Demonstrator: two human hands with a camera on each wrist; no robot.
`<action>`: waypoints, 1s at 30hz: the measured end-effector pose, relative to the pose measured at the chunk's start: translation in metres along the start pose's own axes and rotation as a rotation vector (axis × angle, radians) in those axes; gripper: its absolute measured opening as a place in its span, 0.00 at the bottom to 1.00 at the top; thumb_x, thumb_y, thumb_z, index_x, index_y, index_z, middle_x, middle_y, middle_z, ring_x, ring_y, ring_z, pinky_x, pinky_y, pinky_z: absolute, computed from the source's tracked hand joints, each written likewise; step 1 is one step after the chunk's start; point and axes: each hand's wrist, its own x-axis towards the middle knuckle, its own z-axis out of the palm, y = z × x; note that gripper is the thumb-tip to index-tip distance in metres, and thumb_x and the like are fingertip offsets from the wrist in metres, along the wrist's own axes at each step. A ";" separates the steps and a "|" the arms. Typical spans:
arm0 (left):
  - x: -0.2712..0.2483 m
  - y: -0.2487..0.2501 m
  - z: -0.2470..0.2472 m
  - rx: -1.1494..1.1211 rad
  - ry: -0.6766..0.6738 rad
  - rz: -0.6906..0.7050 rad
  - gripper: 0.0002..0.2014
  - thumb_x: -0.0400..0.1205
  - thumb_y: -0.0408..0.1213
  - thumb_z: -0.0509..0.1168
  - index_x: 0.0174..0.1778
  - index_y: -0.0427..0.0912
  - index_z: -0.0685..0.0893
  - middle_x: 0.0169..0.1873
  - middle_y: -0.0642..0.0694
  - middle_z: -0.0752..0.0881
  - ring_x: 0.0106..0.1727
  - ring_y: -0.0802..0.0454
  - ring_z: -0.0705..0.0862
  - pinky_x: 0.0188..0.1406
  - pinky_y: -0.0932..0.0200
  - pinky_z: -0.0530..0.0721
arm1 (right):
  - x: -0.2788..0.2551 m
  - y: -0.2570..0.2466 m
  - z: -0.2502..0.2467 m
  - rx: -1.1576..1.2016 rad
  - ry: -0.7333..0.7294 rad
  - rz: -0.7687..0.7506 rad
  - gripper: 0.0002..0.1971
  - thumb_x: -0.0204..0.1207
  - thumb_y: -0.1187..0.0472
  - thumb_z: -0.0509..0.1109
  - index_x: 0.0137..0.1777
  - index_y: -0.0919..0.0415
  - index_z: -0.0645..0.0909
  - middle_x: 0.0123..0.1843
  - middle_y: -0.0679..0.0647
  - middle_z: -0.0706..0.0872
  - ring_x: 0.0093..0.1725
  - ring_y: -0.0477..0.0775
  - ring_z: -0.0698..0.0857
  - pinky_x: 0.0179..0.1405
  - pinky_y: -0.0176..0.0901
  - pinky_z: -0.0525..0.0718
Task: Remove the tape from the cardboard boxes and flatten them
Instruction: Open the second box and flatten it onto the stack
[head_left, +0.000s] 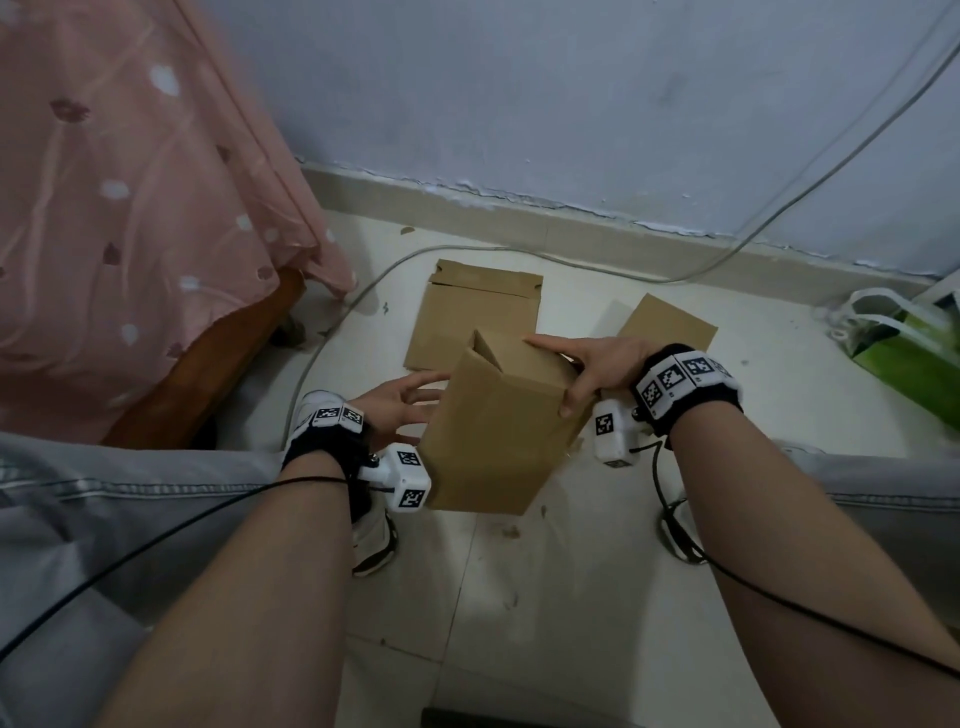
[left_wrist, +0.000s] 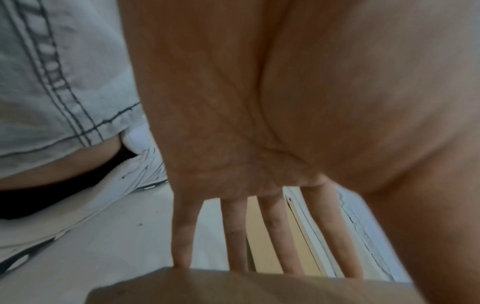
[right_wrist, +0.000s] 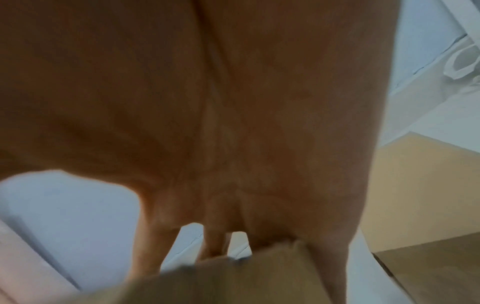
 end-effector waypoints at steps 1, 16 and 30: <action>0.000 0.000 -0.001 -0.003 -0.013 -0.007 0.27 0.81 0.25 0.69 0.69 0.60 0.76 0.63 0.51 0.84 0.59 0.54 0.85 0.43 0.55 0.87 | 0.000 0.000 0.000 0.013 -0.004 -0.005 0.54 0.65 0.72 0.81 0.81 0.31 0.59 0.75 0.46 0.63 0.72 0.55 0.72 0.70 0.51 0.80; 0.021 -0.021 0.012 0.152 0.390 -0.039 0.16 0.83 0.44 0.66 0.47 0.31 0.86 0.44 0.30 0.89 0.43 0.38 0.87 0.55 0.38 0.86 | 0.020 -0.014 0.025 0.129 0.396 0.175 0.43 0.72 0.32 0.70 0.83 0.51 0.63 0.77 0.54 0.73 0.67 0.61 0.80 0.63 0.58 0.84; 0.010 0.027 0.028 -0.026 0.367 0.027 0.10 0.85 0.28 0.57 0.55 0.33 0.83 0.50 0.30 0.87 0.48 0.33 0.87 0.47 0.41 0.89 | 0.039 -0.072 0.077 -0.167 0.470 0.247 0.41 0.72 0.46 0.77 0.77 0.64 0.61 0.64 0.62 0.79 0.59 0.62 0.83 0.51 0.52 0.84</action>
